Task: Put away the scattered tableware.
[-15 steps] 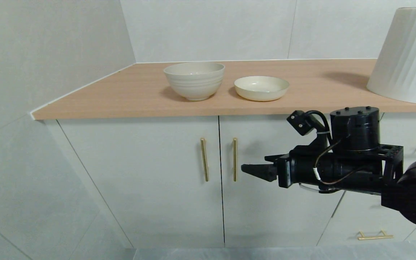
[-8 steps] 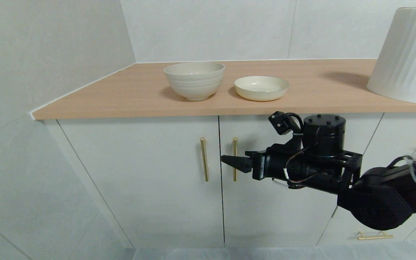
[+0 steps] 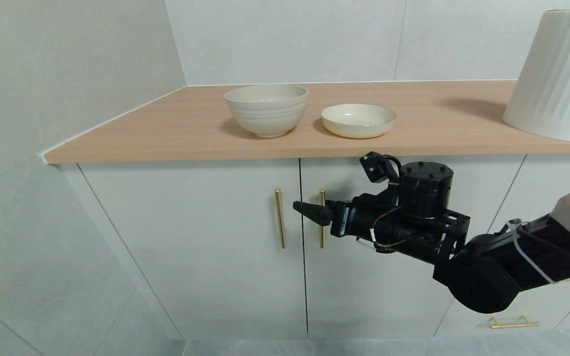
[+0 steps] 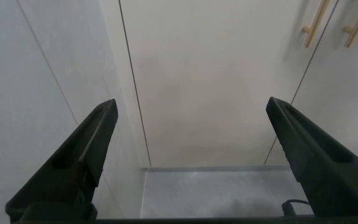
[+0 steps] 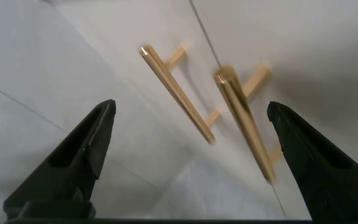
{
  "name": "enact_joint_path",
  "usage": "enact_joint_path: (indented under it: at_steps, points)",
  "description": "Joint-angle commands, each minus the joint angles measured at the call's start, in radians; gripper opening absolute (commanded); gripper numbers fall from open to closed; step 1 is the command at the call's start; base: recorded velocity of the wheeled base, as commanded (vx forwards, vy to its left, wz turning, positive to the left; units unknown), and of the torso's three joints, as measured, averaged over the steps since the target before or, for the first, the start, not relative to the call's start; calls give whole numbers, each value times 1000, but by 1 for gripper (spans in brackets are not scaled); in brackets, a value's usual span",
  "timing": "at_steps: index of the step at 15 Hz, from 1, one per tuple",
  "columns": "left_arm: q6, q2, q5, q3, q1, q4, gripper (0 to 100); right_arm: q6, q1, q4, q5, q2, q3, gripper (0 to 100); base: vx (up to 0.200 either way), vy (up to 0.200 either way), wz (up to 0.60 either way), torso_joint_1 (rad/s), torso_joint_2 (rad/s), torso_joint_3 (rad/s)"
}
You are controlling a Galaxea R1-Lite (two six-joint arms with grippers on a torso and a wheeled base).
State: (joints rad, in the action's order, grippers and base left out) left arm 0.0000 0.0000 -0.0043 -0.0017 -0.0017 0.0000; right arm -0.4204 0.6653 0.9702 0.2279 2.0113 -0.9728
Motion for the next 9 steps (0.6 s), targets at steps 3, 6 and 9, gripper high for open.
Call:
enact_joint_path:
  at_steps: [3, 6, 9]
  points:
    - [0, 0, 0, 0, 0, 0, 100, -14, 11, 5, 4, 23, 3, 100, 0, 0, 0, 0, 0, 0]
    - [0, 0, 0, 0, 0, 0, 100, -51, 37, 5, 7, 15, 8, 100, 0, 0, 0, 0, 0, 0]
    - [0, 0, 0, 0, 0, 0, 100, -52, 45, 5, 18, 3, 29, 100, 0, 0, 0, 0, 0, 0]
